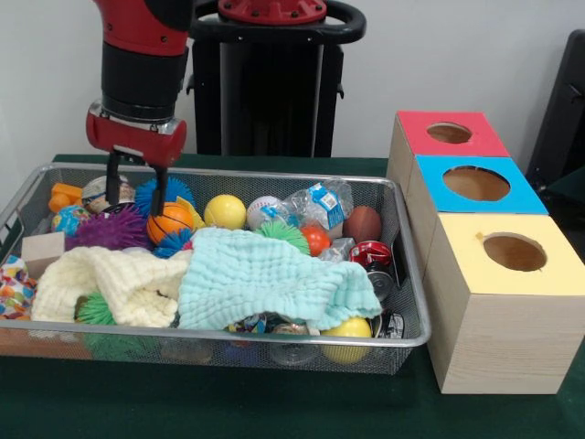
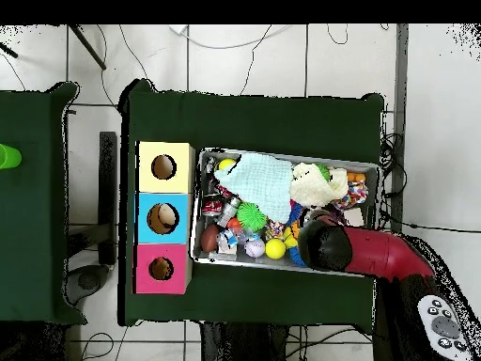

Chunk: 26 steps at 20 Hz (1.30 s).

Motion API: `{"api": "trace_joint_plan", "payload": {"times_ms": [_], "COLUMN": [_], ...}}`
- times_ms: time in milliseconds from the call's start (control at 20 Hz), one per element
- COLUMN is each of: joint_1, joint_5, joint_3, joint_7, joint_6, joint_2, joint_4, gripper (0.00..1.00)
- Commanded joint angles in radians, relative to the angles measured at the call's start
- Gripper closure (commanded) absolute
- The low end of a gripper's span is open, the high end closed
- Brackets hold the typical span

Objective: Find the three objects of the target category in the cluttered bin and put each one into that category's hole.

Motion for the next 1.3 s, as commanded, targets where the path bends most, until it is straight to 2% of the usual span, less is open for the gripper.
{"api": "trace_joint_plan", "payload": {"times_ms": [50, 300, 1300], "joint_1": [-0.033, -0.056, -0.081], "joint_5": [-0.074, -0.083, -0.117], "joint_3": [0.125, 0.150, 0.164], "joint_7": [-0.027, -0.031, -0.029], "joint_6": [-0.092, -0.089, -0.116], "joint_2": [0.056, 0.064, 0.074], "joint_4": [0.046, 0.044, 0.048], "gripper": [0.00, 0.00, 0.00]}}
